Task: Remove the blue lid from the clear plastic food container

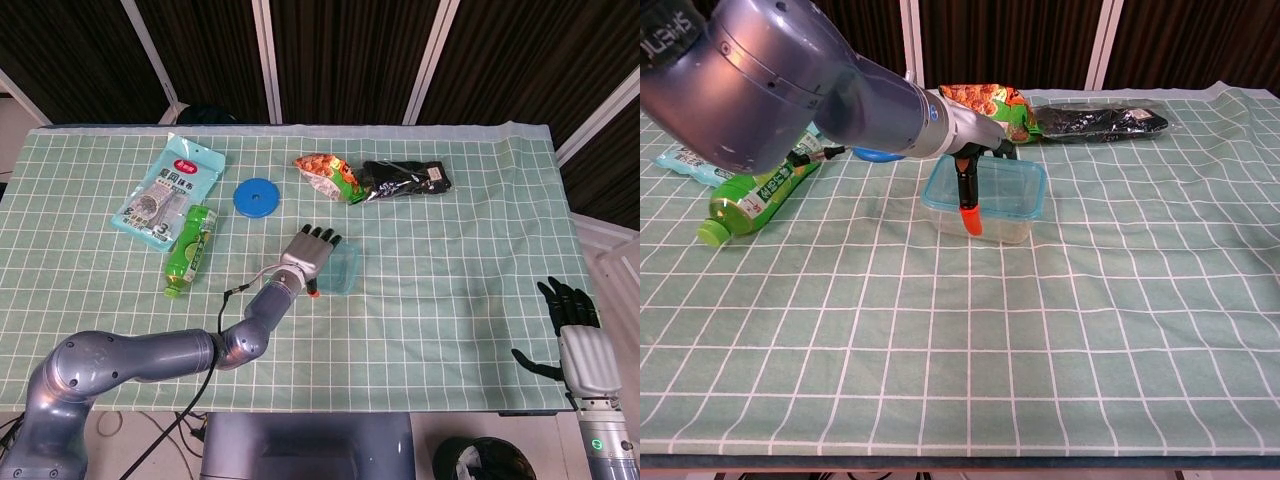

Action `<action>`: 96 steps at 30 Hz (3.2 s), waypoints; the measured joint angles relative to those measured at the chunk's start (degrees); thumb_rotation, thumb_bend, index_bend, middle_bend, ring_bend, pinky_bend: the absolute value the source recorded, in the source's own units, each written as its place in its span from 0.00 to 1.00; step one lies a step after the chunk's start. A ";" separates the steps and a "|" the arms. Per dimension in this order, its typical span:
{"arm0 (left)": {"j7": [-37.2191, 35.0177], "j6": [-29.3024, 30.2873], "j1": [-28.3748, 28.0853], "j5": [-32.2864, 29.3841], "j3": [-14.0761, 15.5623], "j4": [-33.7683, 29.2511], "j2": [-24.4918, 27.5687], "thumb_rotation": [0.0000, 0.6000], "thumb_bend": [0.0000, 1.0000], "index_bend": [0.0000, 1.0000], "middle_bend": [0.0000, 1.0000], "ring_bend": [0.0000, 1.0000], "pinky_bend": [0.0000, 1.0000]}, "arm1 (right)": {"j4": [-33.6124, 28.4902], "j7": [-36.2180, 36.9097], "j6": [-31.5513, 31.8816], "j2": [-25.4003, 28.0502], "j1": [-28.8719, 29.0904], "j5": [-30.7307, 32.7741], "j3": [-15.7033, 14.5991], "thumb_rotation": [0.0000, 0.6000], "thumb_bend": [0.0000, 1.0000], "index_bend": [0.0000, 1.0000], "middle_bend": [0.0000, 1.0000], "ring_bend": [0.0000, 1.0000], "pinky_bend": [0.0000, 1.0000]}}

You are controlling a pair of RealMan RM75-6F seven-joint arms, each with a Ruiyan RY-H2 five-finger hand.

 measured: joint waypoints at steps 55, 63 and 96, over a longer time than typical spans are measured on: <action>-30.83 -7.13 0.90 35.99 6.66 -9.83 4.66 1.00 0.10 0.14 0.17 0.20 0.35 | -4.97 -24.70 -8.86 -28.00 10.52 1.25 1.35 1.00 0.27 0.00 0.00 0.00 0.00; -31.69 -6.84 -0.02 35.67 7.49 -10.92 5.08 1.00 0.10 0.14 0.17 0.20 0.35 | -3.82 -24.99 -9.11 -30.39 11.34 2.01 1.72 1.00 0.27 0.00 0.00 0.00 0.00; -34.38 -5.05 -2.26 35.43 10.00 -13.37 6.10 1.00 0.10 0.14 0.17 0.20 0.35 | -1.25 -24.22 -8.26 -33.33 12.66 4.34 3.26 1.00 0.27 0.00 0.00 0.00 0.00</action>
